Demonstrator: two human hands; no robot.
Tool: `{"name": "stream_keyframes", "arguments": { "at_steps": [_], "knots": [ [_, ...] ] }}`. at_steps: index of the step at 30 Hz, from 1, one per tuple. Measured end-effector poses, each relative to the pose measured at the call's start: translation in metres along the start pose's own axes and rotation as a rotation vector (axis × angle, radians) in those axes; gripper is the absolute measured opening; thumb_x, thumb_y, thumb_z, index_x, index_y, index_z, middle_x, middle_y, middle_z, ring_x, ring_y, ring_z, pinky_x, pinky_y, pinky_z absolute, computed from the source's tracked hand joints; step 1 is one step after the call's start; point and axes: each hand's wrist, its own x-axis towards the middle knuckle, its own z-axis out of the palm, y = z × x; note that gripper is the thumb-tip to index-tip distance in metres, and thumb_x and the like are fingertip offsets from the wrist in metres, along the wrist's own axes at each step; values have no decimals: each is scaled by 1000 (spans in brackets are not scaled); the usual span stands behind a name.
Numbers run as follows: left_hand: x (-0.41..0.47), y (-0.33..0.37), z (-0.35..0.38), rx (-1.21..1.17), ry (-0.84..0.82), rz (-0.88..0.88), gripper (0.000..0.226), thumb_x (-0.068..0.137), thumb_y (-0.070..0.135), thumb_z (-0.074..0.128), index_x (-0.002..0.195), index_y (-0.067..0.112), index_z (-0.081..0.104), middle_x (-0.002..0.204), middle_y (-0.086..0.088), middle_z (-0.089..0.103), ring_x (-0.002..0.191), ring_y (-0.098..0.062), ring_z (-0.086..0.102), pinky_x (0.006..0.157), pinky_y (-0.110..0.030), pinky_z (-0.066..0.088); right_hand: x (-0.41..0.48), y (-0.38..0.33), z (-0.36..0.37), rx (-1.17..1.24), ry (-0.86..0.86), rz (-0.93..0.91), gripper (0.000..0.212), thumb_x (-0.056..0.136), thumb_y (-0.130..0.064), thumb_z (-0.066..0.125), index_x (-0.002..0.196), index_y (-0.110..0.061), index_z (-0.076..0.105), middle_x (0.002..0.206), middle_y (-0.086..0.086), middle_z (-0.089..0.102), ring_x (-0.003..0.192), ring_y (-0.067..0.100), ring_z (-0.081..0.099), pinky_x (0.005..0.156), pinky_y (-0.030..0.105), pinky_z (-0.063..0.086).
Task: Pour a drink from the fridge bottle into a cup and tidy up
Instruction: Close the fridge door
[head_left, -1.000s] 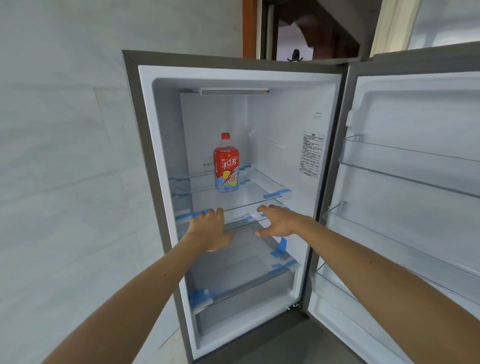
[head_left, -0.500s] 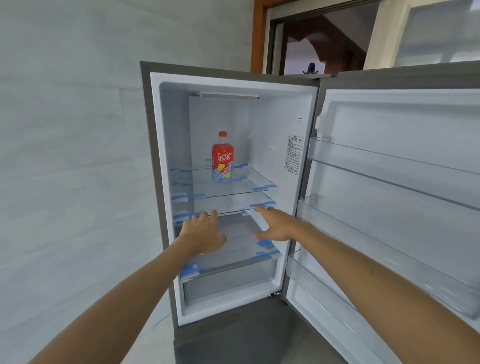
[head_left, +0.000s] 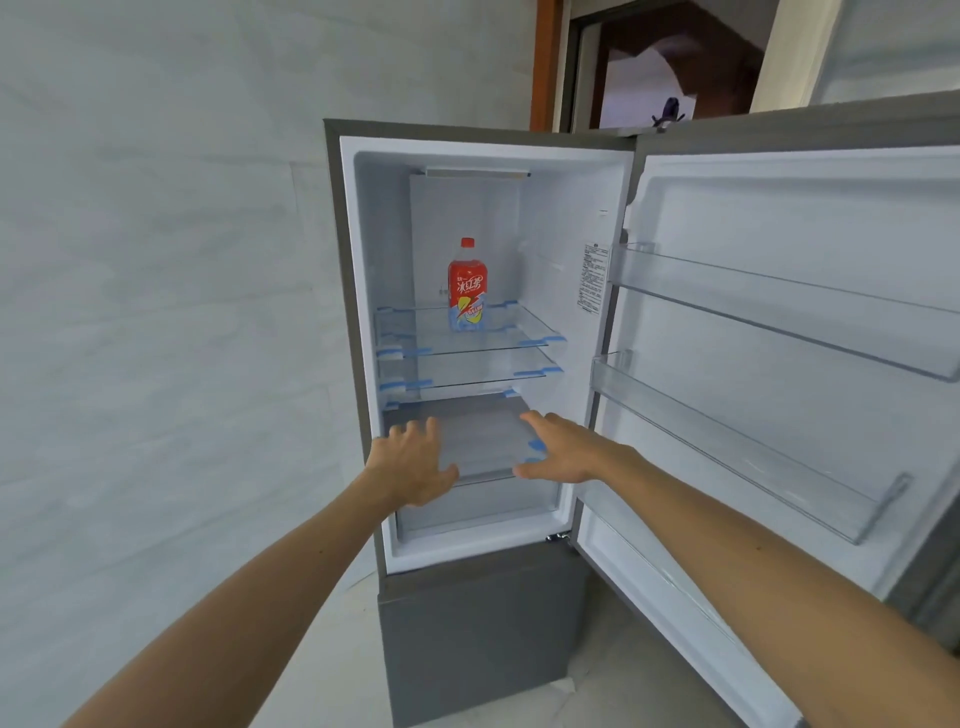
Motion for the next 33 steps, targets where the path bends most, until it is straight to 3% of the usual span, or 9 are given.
{"name": "stream_keyframes", "arguments": {
  "at_steps": [7, 14, 20, 26, 33],
  "knots": [
    [-29, 2, -4, 11, 12, 33, 73, 95, 58, 41, 148, 10, 25, 146, -18, 43, 129, -38, 47, 103, -50, 45, -36, -11, -1, 72, 49, 15, 88, 89, -50, 64, 155, -21, 13, 159, 9, 25, 140, 30, 37, 105, 41, 38],
    [-64, -2, -2, -34, 11, 56, 71, 96, 56, 42, 149, 11, 25, 149, -16, 40, 133, -38, 44, 106, -51, 41, -71, -26, 14, 92, 53, 58, 83, 88, -48, 65, 151, -20, 20, 147, 10, 40, 125, 29, 49, 99, 40, 44],
    [-95, 5, 1, -8, 35, 124, 70, 95, 57, 41, 146, 11, 27, 145, -17, 43, 128, -37, 48, 101, -49, 46, -109, -34, 34, 80, 57, 113, 83, 89, -50, 63, 152, -24, 16, 152, 11, 35, 130, 30, 47, 103, 41, 44],
    [-101, 55, -2, -31, 65, 272, 72, 95, 57, 40, 149, 13, 25, 148, -15, 42, 130, -35, 48, 104, -50, 45, -163, -14, 42, 48, 91, 252, 86, 88, -56, 61, 154, -25, 14, 155, 9, 34, 136, 30, 43, 105, 42, 41],
    [-102, 154, -7, -32, 70, 478, 76, 96, 58, 37, 153, 10, 21, 153, -19, 37, 136, -40, 42, 105, -51, 42, -249, 60, 34, 94, 94, 480, 91, 88, -57, 61, 155, -26, 7, 157, 9, 26, 138, 28, 37, 111, 43, 35]
  ]
}}
